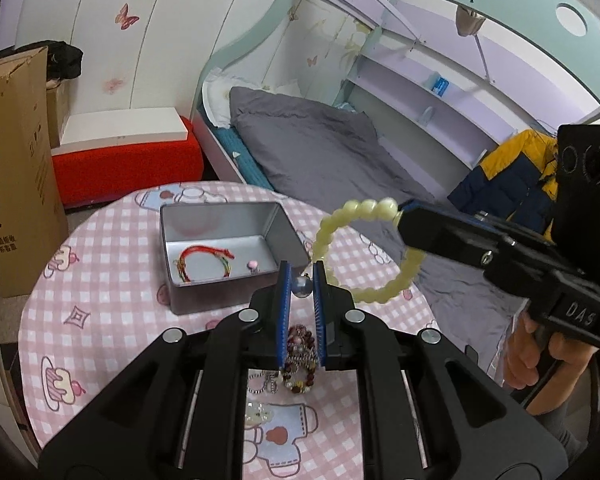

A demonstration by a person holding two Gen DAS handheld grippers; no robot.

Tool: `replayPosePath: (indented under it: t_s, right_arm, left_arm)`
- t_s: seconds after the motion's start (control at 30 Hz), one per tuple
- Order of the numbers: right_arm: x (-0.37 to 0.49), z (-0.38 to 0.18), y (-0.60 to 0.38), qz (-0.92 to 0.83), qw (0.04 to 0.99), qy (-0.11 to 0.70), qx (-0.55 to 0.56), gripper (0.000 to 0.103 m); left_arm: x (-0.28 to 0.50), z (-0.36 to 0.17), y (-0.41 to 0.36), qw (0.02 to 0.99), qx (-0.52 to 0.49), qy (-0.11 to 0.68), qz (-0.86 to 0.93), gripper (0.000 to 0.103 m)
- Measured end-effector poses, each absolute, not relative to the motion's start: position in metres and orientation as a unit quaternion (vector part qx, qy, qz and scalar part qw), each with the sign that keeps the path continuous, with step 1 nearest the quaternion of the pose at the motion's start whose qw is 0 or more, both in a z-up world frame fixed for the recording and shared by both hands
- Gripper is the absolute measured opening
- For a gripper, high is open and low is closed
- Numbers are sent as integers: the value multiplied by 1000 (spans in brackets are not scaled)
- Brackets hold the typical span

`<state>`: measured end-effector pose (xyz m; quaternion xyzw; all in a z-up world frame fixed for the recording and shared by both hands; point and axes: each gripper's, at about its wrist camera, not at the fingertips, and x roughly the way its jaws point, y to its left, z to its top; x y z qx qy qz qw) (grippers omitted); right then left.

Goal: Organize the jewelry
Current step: 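Carry the pearl earring and bead bracelet over the metal box and open both grippers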

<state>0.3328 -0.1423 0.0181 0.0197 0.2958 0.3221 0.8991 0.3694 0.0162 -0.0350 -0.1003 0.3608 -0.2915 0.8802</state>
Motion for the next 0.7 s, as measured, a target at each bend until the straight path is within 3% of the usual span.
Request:
replayPosePath:
  t_s: [0.2, 0.7]
  right_arm:
    - [358, 13, -138, 290, 909, 299, 3, 8]
    - [417, -74, -136, 260, 890, 373, 19, 8]
  left_arm:
    - [398, -40, 15, 877, -112, 374, -280, 11]
    - [467, -114, -5, 848, -102, 464, -235, 11]
